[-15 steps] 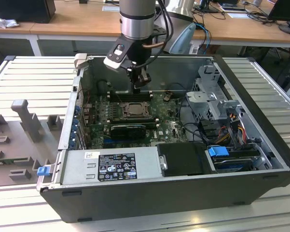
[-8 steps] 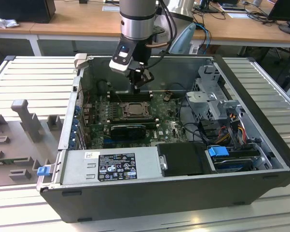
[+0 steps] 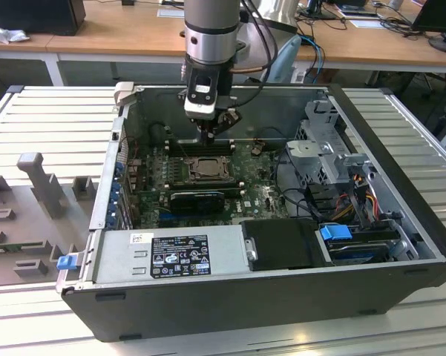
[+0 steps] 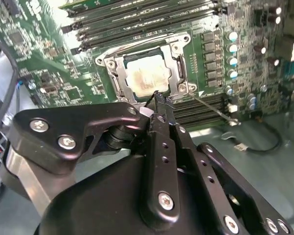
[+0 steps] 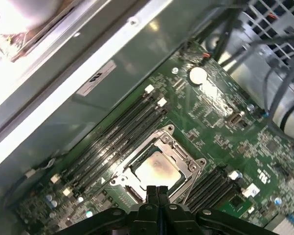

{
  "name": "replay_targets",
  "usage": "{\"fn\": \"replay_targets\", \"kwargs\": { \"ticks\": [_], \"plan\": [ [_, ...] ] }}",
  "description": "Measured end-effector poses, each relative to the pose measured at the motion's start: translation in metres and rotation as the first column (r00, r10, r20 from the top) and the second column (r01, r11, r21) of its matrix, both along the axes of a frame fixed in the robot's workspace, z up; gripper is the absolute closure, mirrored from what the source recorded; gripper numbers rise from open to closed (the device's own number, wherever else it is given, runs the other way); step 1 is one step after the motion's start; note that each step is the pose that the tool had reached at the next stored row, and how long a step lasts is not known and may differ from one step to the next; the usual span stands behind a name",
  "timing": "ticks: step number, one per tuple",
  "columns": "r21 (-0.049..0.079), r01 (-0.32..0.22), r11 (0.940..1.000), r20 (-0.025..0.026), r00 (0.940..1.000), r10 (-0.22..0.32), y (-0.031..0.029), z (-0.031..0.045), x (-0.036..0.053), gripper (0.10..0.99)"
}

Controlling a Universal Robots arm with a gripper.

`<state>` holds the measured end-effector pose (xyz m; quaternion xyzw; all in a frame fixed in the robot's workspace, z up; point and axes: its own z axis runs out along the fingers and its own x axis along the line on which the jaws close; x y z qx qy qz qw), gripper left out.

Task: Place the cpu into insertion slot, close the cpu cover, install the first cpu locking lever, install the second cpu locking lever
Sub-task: 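Install the first cpu locking lever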

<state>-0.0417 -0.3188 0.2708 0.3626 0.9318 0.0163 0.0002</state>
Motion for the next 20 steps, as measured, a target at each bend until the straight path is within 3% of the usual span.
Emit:
{"fn": "replay_targets", "kwargs": {
  "ticks": [3, 6, 13, 18, 19, 20],
  "plan": [
    [0.000, -0.065, 0.9979, 0.0001, 0.9979, 0.065, 0.0000, -0.0008, 0.0000, 0.980],
    [0.000, -0.137, 0.9905, 0.0001, 0.9905, 0.137, 0.0000, -0.0015, 0.0000, 0.980],
    [0.000, -0.278, 0.9607, 0.0001, 0.9607, 0.278, 0.0000, -0.0033, 0.0000, 0.980],
    [0.000, -0.377, 0.9260, 0.0001, 0.9260, 0.377, 0.0000, -0.0050, 0.0000, 0.980],
    [0.000, -0.405, 0.9141, -0.0001, 0.9141, 0.405, 0.0000, -0.0052, 0.0000, 0.980],
    [0.000, -0.440, 0.8982, 0.0000, 0.8982, 0.440, 0.0000, -0.0056, 0.0000, 0.980]
  ]
}}
